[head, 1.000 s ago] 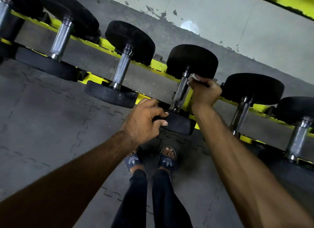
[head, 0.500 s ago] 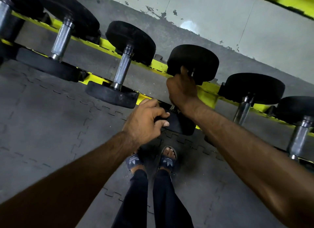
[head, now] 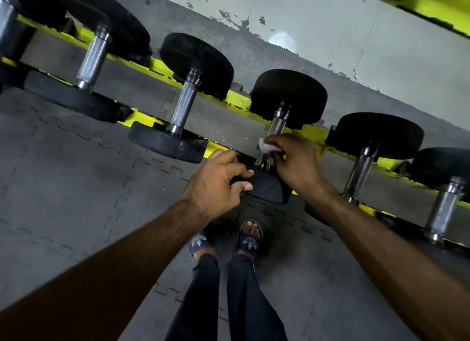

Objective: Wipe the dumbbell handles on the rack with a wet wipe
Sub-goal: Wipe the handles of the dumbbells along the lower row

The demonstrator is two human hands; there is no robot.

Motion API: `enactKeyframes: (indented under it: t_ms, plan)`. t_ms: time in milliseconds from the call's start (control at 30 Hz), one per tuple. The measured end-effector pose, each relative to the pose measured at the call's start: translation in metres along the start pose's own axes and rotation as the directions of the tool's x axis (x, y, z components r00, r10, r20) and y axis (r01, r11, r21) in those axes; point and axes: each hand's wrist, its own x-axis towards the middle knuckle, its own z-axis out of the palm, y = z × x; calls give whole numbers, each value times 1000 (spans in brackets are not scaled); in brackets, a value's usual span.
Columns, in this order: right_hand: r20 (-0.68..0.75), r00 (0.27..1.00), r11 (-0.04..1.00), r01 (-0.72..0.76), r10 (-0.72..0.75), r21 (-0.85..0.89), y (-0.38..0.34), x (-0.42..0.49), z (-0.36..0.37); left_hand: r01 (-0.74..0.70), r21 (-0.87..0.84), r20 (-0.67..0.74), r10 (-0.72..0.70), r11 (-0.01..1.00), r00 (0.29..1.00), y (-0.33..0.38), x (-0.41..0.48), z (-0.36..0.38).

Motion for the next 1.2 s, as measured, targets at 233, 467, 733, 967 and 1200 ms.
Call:
enactKeyframes:
  t_ms: [233,467,733,967,1200]
  plan:
    - [-245,917,942,-272,316,197,21,33,7,-20,-7,-19,20,1000,1000,2,-2,-1]
    - [137,944,916,-326,301,234,22,-11,9,-21,-1,-26,21,1000,999,0,-2,1]
    - [-19,999,999,-49,49,-3,20,32,4,-26,-3,-42,25,1000,999,1,-4,2]
    - [310,941,856,267,-133,-443,9,60,-8,-32,-12,-65,31,999,997,-3,-8,6]
    - [639,767,811,409,-57,-419,-37,63,-3,-67,-5,-66,66,998,996,-5,-8,7]
